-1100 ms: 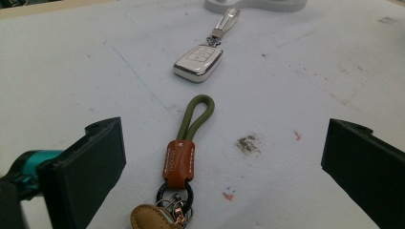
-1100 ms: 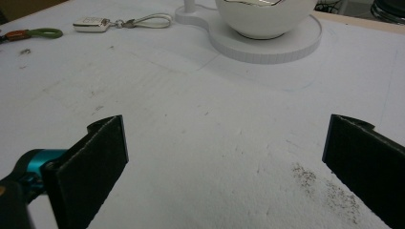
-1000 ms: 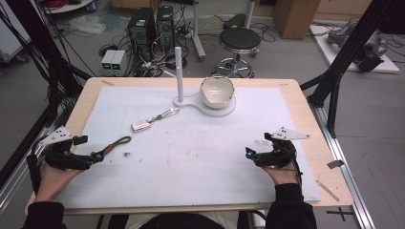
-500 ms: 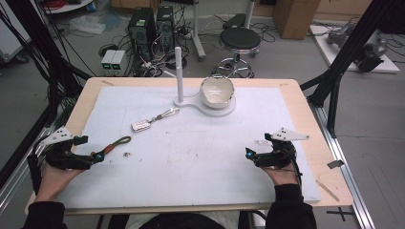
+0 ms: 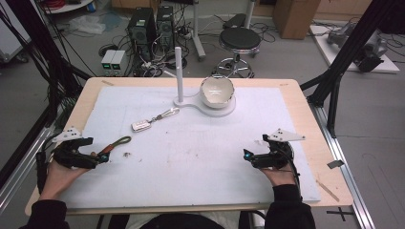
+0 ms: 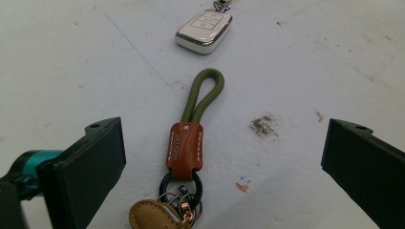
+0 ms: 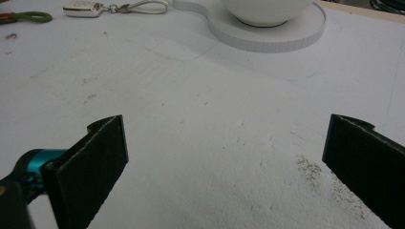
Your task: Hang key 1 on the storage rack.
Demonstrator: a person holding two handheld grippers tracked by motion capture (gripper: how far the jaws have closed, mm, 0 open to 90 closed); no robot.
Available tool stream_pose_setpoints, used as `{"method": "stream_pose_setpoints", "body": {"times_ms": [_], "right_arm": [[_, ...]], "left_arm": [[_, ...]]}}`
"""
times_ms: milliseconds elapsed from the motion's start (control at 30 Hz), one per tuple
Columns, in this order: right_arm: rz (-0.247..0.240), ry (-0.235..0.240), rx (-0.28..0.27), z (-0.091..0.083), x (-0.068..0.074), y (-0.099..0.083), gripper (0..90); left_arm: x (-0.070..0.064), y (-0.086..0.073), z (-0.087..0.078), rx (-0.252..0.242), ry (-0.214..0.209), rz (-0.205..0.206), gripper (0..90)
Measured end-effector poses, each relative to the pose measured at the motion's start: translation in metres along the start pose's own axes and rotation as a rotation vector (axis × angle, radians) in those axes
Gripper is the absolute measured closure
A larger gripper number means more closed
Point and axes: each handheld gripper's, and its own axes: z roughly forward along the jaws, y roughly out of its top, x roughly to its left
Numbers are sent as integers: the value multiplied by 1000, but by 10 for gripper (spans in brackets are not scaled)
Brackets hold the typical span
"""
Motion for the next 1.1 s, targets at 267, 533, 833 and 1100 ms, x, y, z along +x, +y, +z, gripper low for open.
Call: {"method": "stream_pose_setpoints", "body": {"times_ms": [267, 533, 833, 1100], "right_arm": [[-6, -4, 5, 2, 0, 0, 5], [-1, -8, 1, 2, 0, 0, 5], [-5, -5, 0, 2, 0, 0, 5], [-3, -7, -8, 1, -1, 0, 5]], "left_arm": [[11, 5, 7, 51, 5, -12, 19], [21, 12, 25, 167, -6, -10, 21], [18, 22, 33, 247, 12, 44, 224], [14, 26, 35, 303, 34, 59, 433]]}}
